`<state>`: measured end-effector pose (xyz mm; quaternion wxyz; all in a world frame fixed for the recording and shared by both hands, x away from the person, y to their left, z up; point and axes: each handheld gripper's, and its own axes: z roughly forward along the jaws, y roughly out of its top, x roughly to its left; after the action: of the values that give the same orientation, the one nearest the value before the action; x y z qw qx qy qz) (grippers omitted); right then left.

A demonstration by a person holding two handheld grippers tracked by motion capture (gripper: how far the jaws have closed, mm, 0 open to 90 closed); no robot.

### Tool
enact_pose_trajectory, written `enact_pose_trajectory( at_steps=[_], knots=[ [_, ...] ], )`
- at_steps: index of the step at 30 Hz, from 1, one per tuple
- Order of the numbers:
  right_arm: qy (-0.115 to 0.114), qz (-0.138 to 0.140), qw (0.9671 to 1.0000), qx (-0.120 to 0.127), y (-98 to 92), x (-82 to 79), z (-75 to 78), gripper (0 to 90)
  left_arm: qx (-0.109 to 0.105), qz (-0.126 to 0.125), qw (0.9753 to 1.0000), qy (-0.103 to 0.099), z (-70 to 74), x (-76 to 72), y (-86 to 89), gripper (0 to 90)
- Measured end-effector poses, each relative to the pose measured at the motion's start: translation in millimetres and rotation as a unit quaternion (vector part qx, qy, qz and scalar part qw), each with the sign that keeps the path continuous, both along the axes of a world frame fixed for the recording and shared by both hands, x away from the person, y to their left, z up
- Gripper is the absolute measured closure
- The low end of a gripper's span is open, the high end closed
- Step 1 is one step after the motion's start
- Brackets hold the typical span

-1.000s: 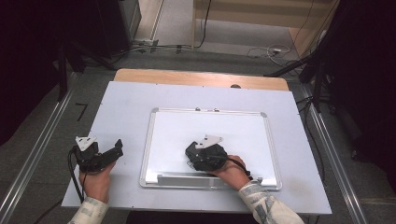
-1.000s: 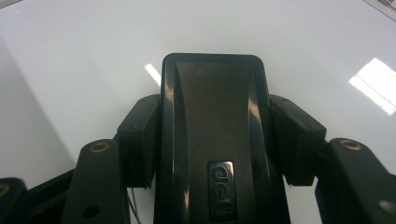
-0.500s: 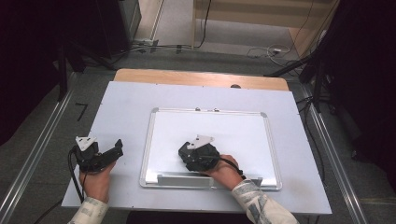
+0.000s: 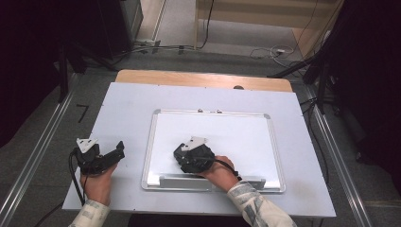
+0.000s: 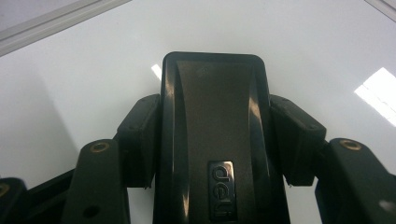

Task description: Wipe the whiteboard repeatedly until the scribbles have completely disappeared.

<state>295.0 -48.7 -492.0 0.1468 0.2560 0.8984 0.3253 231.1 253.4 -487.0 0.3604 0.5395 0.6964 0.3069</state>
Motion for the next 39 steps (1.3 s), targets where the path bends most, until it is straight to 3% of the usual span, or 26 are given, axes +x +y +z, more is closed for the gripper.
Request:
enact_pose_trajectory(
  at_steps=[17, 39],
  knots=[
    [0.002, 0.013, 0.9999, 0.002, 25.9, 5.3, -0.1, 38.7, -0.002, 0.000, 1.0000, -0.001, 0.2, -0.4, 0.8, 10.8],
    [0.007, 0.011, 0.9999, 0.002, 19.4, 2.5, 0.8, 39.0, -0.005, 0.014, 0.9999, -0.001, -0.6, -8.1, 9.6, 11.0]
  ],
)
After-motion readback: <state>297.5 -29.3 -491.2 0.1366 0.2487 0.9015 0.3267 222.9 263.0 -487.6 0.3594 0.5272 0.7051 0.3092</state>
